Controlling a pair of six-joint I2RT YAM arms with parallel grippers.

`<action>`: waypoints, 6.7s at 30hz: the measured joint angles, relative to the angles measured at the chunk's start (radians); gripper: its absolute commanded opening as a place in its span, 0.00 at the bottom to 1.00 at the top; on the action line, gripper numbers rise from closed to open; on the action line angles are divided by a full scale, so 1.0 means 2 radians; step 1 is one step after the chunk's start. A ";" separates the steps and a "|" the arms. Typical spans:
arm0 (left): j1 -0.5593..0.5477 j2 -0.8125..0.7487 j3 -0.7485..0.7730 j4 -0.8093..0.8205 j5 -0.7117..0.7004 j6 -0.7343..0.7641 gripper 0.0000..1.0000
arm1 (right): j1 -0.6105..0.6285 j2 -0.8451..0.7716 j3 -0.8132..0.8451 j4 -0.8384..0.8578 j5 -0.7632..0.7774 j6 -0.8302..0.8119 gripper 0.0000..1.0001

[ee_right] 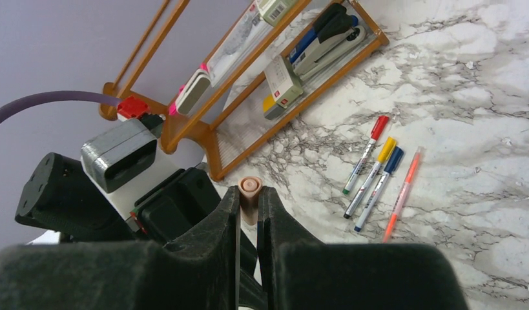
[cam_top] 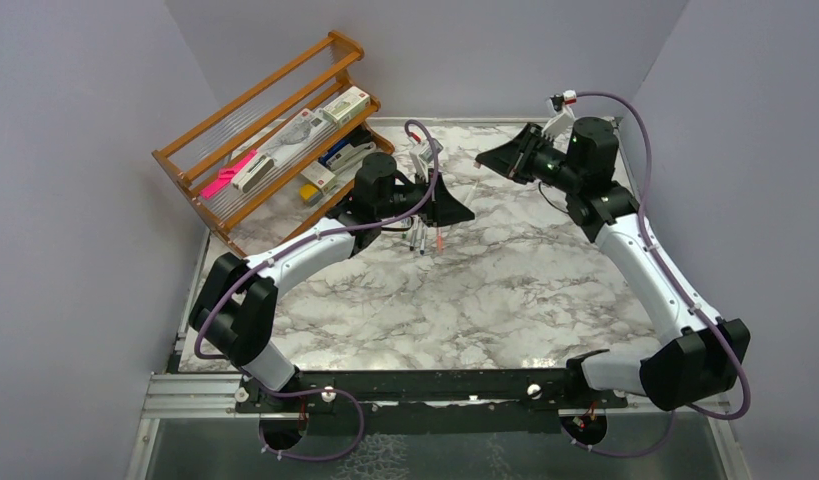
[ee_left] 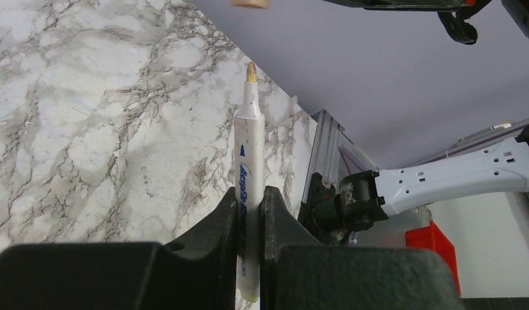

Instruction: Insert the pens into the pen caps

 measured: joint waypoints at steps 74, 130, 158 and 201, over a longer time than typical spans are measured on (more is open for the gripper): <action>0.001 0.015 0.011 0.050 0.010 -0.032 0.00 | -0.004 -0.055 -0.065 0.048 0.007 -0.017 0.01; 0.025 0.115 0.181 0.145 0.120 -0.155 0.00 | -0.034 -0.074 -0.116 0.220 -0.132 -0.021 0.01; 0.033 0.089 0.085 -0.009 -0.053 -0.002 0.00 | -0.014 -0.121 -0.044 -0.043 0.032 -0.074 0.40; 0.003 0.240 0.208 -0.425 -0.301 0.057 0.21 | -0.014 -0.111 -0.063 -0.077 0.036 -0.082 0.35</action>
